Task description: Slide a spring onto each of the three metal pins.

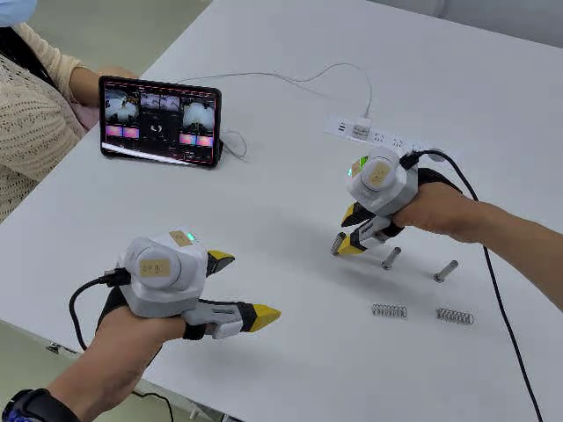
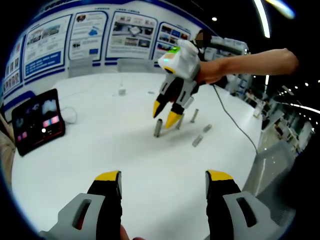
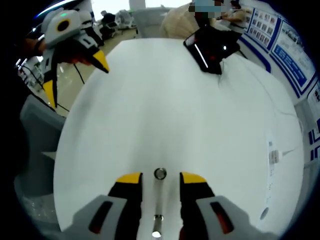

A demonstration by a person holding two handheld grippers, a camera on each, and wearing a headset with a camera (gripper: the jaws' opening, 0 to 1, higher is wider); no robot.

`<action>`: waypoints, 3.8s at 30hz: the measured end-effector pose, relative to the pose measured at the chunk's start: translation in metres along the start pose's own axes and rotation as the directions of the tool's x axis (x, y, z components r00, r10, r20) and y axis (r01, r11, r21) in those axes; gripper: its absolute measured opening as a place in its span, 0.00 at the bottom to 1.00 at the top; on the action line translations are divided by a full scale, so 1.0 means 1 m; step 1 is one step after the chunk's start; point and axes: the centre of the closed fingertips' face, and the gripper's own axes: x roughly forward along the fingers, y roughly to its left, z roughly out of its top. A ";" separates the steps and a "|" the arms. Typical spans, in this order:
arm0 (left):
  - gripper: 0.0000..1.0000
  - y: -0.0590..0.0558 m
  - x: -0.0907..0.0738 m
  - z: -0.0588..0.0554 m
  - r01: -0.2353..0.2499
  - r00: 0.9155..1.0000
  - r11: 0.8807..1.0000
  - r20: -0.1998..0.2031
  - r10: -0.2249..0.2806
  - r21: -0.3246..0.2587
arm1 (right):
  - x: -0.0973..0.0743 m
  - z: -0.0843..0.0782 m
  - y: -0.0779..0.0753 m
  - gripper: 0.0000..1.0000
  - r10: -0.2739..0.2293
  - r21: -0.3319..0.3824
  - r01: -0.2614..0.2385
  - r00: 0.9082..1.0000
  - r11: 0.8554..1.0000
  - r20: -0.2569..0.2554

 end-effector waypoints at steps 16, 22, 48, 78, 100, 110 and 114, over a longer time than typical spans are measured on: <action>0.69 -0.004 -0.001 0.005 0.000 1.000 1.000 0.013 0.000 0.004 | -0.026 0.004 -0.004 0.31 -0.083 0.184 0.052 0.982 0.982 0.169; 0.69 -0.007 -0.001 0.005 0.004 1.000 1.000 0.012 -0.004 0.004 | -0.038 0.002 -0.004 0.31 -0.125 0.260 0.062 0.965 0.964 0.233; 0.70 -0.018 0.011 0.014 0.029 1.000 0.999 0.011 -0.029 0.024 | -0.070 -0.033 0.021 0.45 -0.267 0.445 0.101 0.907 0.890 0.327; 0.70 -0.022 0.021 0.021 0.047 0.999 0.998 0.007 -0.048 0.050 | -0.092 -0.082 0.063 0.66 -0.402 0.596 0.159 0.865 0.787 0.300; 0.71 -0.025 0.029 0.030 0.065 0.998 0.997 0.017 -0.066 0.052 | -0.107 -0.118 0.099 0.71 -0.494 0.712 0.168 0.824 0.682 0.279; 0.72 -0.027 0.033 0.034 0.069 0.997 0.997 0.020 -0.070 0.041 | -0.109 -0.129 0.120 0.76 -0.505 0.744 0.150 0.817 0.652 0.278; 0.72 -0.025 0.035 0.036 0.063 0.998 0.998 0.027 -0.064 0.026 | -0.110 -0.135 0.126 0.77 -0.521 0.762 0.149 0.809 0.630 0.272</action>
